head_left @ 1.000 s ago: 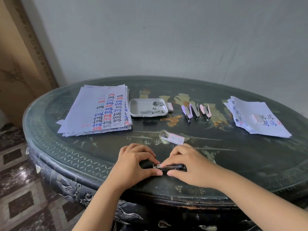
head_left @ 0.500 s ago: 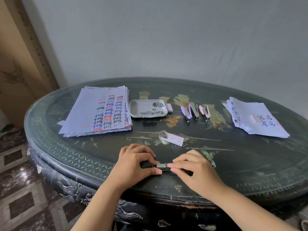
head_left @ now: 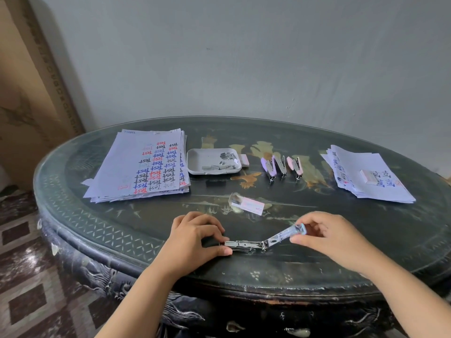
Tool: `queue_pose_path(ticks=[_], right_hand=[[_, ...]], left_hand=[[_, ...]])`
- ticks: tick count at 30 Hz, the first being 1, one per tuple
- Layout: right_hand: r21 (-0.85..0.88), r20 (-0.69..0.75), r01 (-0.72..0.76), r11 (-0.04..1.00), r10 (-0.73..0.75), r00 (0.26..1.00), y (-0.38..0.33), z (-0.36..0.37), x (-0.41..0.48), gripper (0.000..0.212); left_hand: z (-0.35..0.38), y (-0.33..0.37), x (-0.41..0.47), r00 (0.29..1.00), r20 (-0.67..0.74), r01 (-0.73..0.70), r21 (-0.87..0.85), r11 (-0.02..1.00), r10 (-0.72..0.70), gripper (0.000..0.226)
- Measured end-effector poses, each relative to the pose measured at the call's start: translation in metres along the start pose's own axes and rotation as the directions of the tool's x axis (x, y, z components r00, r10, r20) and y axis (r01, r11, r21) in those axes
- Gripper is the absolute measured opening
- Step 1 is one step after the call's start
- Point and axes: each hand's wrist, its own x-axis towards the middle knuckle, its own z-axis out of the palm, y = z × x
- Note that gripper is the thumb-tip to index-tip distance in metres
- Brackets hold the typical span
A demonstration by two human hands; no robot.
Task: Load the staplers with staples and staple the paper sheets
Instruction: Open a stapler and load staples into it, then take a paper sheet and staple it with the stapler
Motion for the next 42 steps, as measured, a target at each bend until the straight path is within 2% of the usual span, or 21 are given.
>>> queue_pose_path(ticks=[1, 3, 6, 9, 11, 13, 15, 17, 18, 19, 22, 24, 27, 29, 31, 33, 36, 40, 42], right_hand=[[0.099, 0.011, 0.008, 0.995, -0.009, 1.0, -0.007, 0.005, 0.001, 0.014], [0.185, 0.024, 0.053, 0.981, -0.058, 0.998, -0.018, 0.021, 0.003, 0.016], [0.13, 0.075, 0.131, 0.983, -0.142, 0.987, -0.03, 0.052, 0.008, 0.015], [0.067, 0.168, 0.19, 0.98, -0.199, 0.966, -0.026, 0.071, 0.01, 0.015], [0.036, 0.143, 0.193, 0.98, -0.196, 0.97, -0.017, 0.075, 0.009, 0.018], [0.007, 0.077, 0.173, 0.985, -0.173, 0.982, -0.007, 0.079, 0.009, 0.031], [0.007, 0.033, 0.146, 0.989, -0.146, 0.989, -0.002, 0.084, 0.008, 0.05], [-0.028, 0.008, 0.168, 0.985, -0.168, 0.986, 0.001, 0.09, 0.01, 0.053], [-0.059, -0.003, 0.188, 0.98, -0.189, 0.982, 0.003, 0.093, 0.011, 0.049], [-0.086, -0.018, 0.205, 0.975, -0.208, 0.978, 0.004, 0.095, 0.012, 0.044], [-0.134, -0.058, 0.247, 0.96, -0.257, 0.965, 0.005, 0.099, 0.014, 0.029], [-0.163, -0.073, 0.275, 0.947, -0.29, 0.954, 0.005, 0.1, 0.014, 0.022], [-0.207, -0.088, 0.304, 0.93, -0.327, 0.941, 0.005, 0.101, 0.014, 0.015], [-0.214, -0.088, 0.301, 0.929, -0.325, 0.941, 0.006, 0.101, 0.014, 0.022], [-0.223, -0.079, 0.291, 0.93, -0.315, 0.946, 0.007, 0.101, 0.012, 0.036], [-0.238, -0.098, 0.279, 0.93, -0.309, 0.946, 0.009, 0.098, 0.009, 0.041], [-0.298, -0.19, 0.177, 0.938, -0.24, 0.952, 0.017, 0.085, 0.0, 0.032], [-0.354, -0.383, -0.077, 0.932, -0.07, 0.921, 0.034, 0.061, -0.015, 0.02], [-0.348, -0.431, -0.162, 0.924, -0.004, 0.903, 0.039, 0.053, -0.02, 0.019]], left_hand=[[0.0, 0.0, 0.0, 1.0, 0.004, 0.0, 0.002, 1.0, 0.0, 0.043], [-0.001, 0.001, -0.001, 1.0, 0.004, 0.004, -0.002, 1.0, -0.004, 0.039], [-0.001, 0.002, -0.002, 1.0, -0.009, 0.012, 0.009, 1.0, -0.011, 0.038], [-0.003, 0.003, -0.002, 0.999, -0.028, 0.017, 0.036, 0.999, -0.016, 0.047], [-0.005, 0.003, -0.001, 0.999, -0.009, 0.031, 0.03, 0.999, -0.03, 0.051], [-0.009, 0.004, 0.0, 0.998, 0.049, 0.046, 0.028, 0.999, -0.047, 0.048], [-0.016, 0.005, 0.002, 0.984, 0.166, 0.056, 0.02, 0.998, -0.059, 0.051], [-0.023, 0.005, 0.004, 0.951, 0.305, 0.055, 0.01, 0.998, -0.056, 0.061], [-0.024, 0.005, 0.004, 0.943, 0.329, 0.047, 0.008, 0.999, -0.047, 0.064], [-0.023, 0.006, 0.003, 0.95, 0.309, 0.038, 0.009, 0.999, -0.039, 0.063], [-0.01, 0.006, -0.002, 0.994, 0.107, 0.02, 0.045, 0.999, -0.024, 0.052], [-0.003, 0.005, -0.003, 0.999, 0.034, 0.005, 0.044, 0.999, -0.007, 0.049], [-0.003, 0.004, -0.002, 0.999, 0.034, 0.008, 0.028, 1.0, -0.009, 0.046], [-0.004, 0.005, -0.002, 0.999, 0.053, 0.008, 0.037, 0.999, -0.01, 0.047], [-0.006, 0.008, -0.004, 0.997, 0.073, -0.003, 0.062, 0.998, -0.002, 0.054], [-0.008, 0.011, -0.005, 0.997, 0.077, -0.017, 0.091, 0.996, 0.01, 0.066], [-0.007, 0.014, -0.008, 1.0, 0.03, 0.003, 0.15, 0.989, -0.007, 0.068], [-0.003, 0.018, -0.01, 1.0, -0.003, -0.009, 0.258, 0.966, 0.01, 0.056], [-0.003, 0.019, -0.01, 1.0, 0.011, -0.006, 0.276, 0.961, 0.003, 0.056]])
